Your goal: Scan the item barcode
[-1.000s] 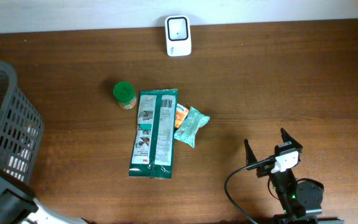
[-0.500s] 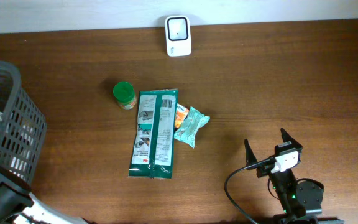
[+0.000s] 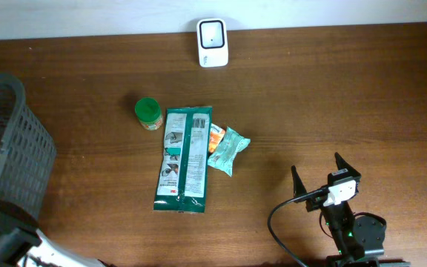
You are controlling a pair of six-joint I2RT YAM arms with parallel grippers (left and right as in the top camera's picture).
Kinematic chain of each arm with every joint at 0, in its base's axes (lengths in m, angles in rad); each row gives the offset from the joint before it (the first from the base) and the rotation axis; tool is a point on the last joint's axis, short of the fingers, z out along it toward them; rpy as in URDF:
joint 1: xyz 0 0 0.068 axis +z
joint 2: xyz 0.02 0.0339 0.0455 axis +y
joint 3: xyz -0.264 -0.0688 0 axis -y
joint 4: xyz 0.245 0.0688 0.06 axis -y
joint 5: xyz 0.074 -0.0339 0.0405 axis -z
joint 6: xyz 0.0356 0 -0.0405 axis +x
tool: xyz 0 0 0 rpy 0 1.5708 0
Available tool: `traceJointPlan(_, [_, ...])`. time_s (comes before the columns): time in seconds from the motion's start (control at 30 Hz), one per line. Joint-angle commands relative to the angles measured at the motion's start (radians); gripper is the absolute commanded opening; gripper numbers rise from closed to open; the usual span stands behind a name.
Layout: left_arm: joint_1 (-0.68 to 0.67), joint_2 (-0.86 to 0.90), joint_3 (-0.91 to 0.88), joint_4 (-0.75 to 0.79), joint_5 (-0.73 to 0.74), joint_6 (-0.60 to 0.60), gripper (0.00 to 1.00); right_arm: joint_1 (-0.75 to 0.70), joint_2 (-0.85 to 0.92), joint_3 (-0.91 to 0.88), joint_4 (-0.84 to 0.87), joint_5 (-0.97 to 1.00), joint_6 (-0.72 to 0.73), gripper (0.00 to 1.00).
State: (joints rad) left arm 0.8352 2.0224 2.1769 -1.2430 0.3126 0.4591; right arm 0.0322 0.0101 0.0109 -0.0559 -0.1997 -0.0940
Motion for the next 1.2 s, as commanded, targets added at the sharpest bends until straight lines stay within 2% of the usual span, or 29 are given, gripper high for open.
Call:
traceJointPlan(0.0, [-0.01,-0.172,0.144,0.003,0.192,-0.089,0.21,-0.006,-0.006,-0.005,-0.005,-0.003,-0.003,0.98])
traceJointPlan(0.13, [-0.097,-0.29,0.182,0.007,0.232,-0.107,0.2,-0.006,-0.006,-0.005,-0.005,-0.003,-0.003,0.98])
traceJointPlan(0.27, [-0.181,-0.322,0.181,-0.017,-0.005,-0.11,0.22,-0.006,-0.006,-0.005,-0.005,-0.003,-0.003,0.98])
traceJointPlan(0.3, [-0.177,-0.314,0.179,-0.038,-0.056,-0.154,0.23,-0.006,-0.006,-0.005,-0.005,-0.003,-0.003,0.98])
traceJointPlan(0.4, [-0.145,-0.283,0.179,-0.091,-0.13,-0.231,0.34,-0.006,-0.006,-0.005,-0.005,-0.003,-0.003,0.98])
traceJointPlan(0.43, [-0.132,-0.269,0.179,-0.109,-0.135,-0.234,0.62,-0.006,-0.006,-0.005,-0.005,-0.003,-0.003,0.98])
traceJointPlan(0.47, [-0.117,-0.252,0.179,-0.13,-0.135,-0.234,0.99,-0.006,-0.006,-0.005,-0.005,-0.003,-0.003,0.98])
traceJointPlan(0.67, [0.028,-0.131,0.174,-0.267,-0.143,-0.276,0.99,-0.006,-0.006,-0.005,-0.005,-0.003,-0.003,0.98])
traceJointPlan(0.77, [0.1,-0.121,0.049,-0.251,-0.15,-0.262,0.99,-0.006,-0.006,-0.005,-0.005,-0.003,-0.003,0.98])
traceJointPlan(0.93, [0.13,-0.121,-0.217,-0.132,-0.157,-0.171,0.99,-0.006,-0.006,-0.005,-0.005,-0.003,-0.003,0.98])
traceJointPlan(1.03, [0.13,-0.121,-0.339,-0.032,-0.209,-0.115,0.99,-0.006,-0.006,-0.005,-0.005,-0.003,-0.003,0.98])
traceJointPlan(1.17, [0.131,-0.117,-0.455,0.158,-0.134,-0.09,0.99,-0.006,-0.006,-0.005,-0.005,-0.003,-0.003,0.98])
